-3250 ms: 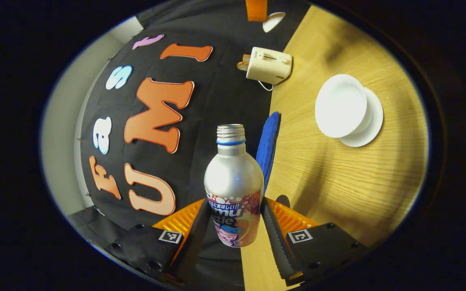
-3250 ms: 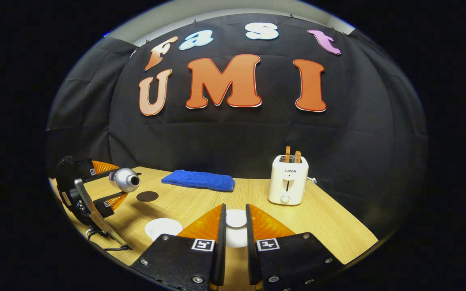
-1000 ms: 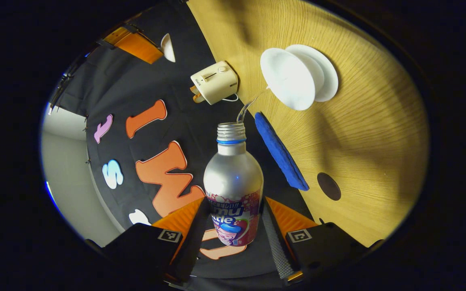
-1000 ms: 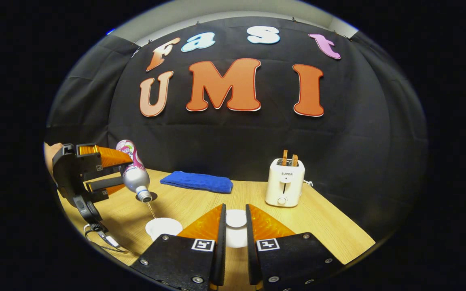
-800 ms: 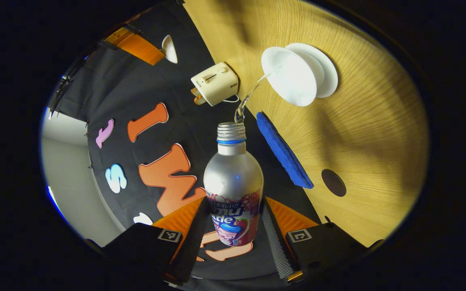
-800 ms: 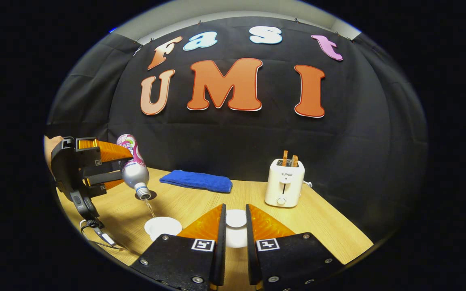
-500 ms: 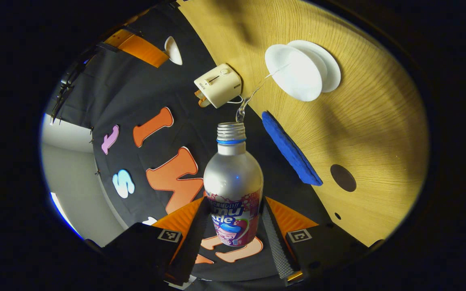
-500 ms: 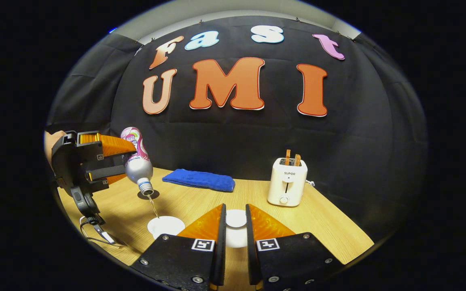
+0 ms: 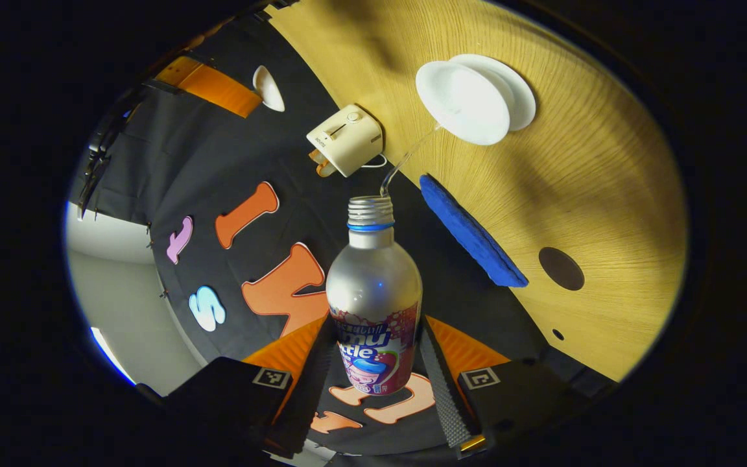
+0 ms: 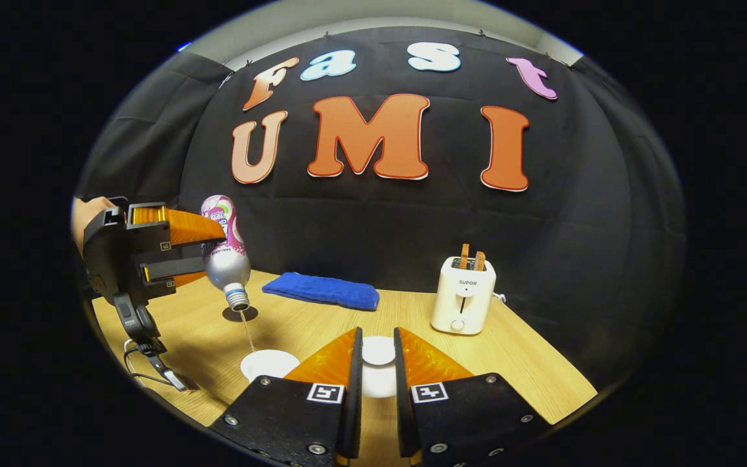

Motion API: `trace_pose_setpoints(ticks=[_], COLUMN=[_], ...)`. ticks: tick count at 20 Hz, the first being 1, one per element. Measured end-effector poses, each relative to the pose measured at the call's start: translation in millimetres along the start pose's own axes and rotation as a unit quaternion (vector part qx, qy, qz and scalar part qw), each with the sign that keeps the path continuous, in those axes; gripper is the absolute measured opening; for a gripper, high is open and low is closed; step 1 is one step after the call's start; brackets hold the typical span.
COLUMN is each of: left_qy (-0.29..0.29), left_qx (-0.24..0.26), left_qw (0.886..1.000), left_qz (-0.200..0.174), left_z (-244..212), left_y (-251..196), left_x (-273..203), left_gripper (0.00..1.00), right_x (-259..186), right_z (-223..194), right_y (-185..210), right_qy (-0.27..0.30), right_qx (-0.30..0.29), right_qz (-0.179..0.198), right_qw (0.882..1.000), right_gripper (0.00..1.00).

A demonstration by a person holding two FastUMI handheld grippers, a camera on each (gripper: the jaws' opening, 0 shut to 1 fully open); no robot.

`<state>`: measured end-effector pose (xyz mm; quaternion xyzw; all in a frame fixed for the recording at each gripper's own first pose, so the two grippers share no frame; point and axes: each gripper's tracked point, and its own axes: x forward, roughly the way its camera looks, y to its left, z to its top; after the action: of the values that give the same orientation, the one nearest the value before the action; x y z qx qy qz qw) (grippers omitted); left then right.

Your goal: Open the teacup lid with one hand, grasp the water bottle and pour water into the teacup with the other hand; after pouring, place the water bottle on the coaster and then close the teacup lid.

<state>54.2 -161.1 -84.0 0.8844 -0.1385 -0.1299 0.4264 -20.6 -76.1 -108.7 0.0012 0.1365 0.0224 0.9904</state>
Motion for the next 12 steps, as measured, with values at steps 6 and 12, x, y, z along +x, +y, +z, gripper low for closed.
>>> trace_pose_setpoints(ticks=[6,12], left_qy=[-0.006,-0.005], left_qx=[0.01,0.006], left_qw=[1.0,1.0], left_qz=[-0.005,-0.012], left_z=[5.4,9.5], left_y=[-8.8,-24.5], left_x=[0.7,-4.9], left_gripper=[0.77,0.8], right_x=[1.2,4.3], right_z=[-4.4,-8.3], right_y=[10.1,17.0], right_qy=[0.005,0.009], right_qx=[-0.015,-0.017], right_qz=[0.006,0.014], right_qw=[1.0,1.0], right_gripper=[0.24,0.24])
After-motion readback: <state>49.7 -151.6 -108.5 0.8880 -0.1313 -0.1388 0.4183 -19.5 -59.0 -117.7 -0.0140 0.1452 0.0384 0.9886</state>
